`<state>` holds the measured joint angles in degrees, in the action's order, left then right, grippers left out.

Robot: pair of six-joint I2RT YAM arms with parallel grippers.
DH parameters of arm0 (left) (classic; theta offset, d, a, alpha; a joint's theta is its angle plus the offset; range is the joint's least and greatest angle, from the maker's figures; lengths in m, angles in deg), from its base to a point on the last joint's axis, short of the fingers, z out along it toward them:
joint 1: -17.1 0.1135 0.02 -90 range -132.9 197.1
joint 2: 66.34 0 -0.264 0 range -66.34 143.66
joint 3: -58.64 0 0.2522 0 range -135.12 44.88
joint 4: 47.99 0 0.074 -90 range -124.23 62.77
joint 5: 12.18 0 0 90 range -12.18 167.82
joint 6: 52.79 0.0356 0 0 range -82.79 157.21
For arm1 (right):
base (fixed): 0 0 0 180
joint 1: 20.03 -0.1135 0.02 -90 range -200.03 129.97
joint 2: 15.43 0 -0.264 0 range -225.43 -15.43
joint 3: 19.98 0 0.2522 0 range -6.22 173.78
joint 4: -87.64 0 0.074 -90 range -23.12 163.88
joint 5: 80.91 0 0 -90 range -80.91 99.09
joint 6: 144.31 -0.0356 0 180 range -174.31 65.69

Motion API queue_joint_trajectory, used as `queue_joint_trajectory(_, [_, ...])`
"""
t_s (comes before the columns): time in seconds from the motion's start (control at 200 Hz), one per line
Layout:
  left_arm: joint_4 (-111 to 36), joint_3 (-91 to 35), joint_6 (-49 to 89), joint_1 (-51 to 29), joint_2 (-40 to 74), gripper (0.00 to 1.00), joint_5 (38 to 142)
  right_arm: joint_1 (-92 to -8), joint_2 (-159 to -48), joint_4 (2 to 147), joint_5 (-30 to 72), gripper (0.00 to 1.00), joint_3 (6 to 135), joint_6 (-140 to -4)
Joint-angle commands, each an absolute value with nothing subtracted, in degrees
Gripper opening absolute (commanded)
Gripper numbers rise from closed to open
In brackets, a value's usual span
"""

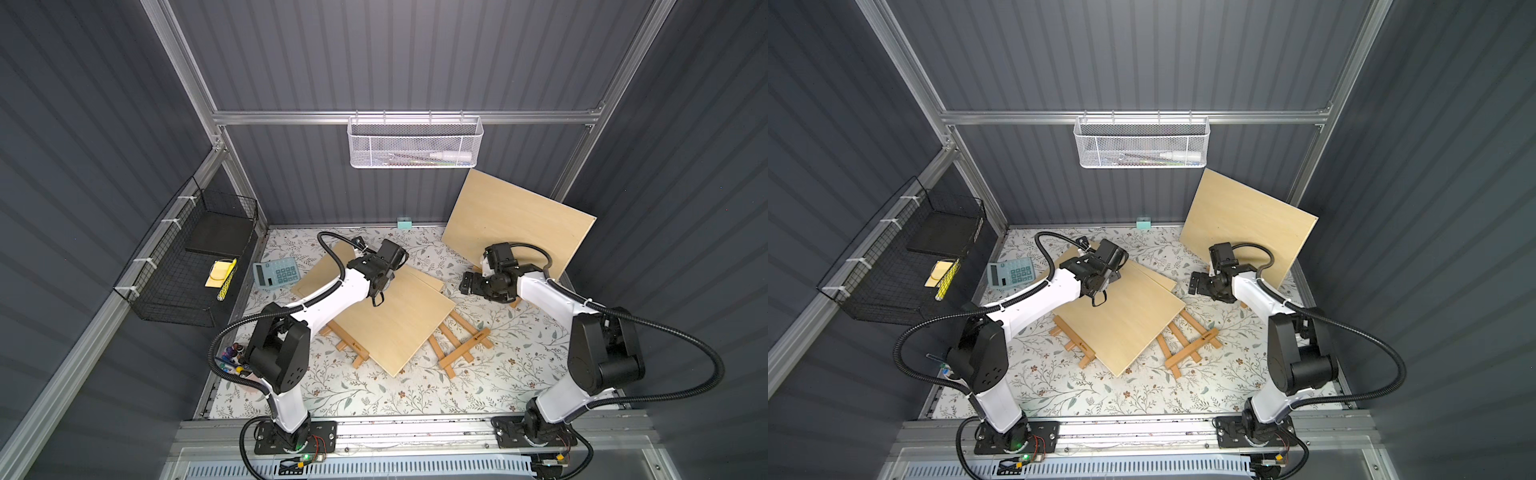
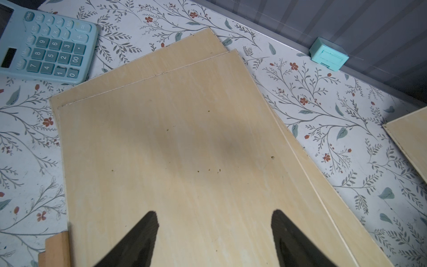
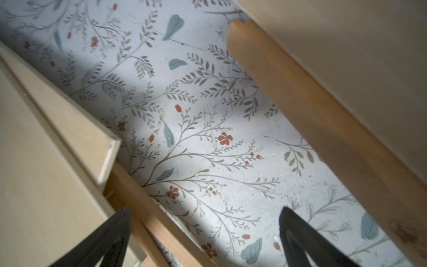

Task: Assemble the easel
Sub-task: Move the easel to the corner of the board, then adjust the easel at the corner of the board.

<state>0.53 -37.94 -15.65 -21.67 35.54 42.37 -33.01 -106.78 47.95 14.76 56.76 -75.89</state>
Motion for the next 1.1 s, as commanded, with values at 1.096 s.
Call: queue_joint_trajectory(1.096, [-28.43,-56.41,2.19,-32.63,55.86,0.84,83.24,-6.91,-70.78,32.28,14.57,0.99,44.5,-90.52])
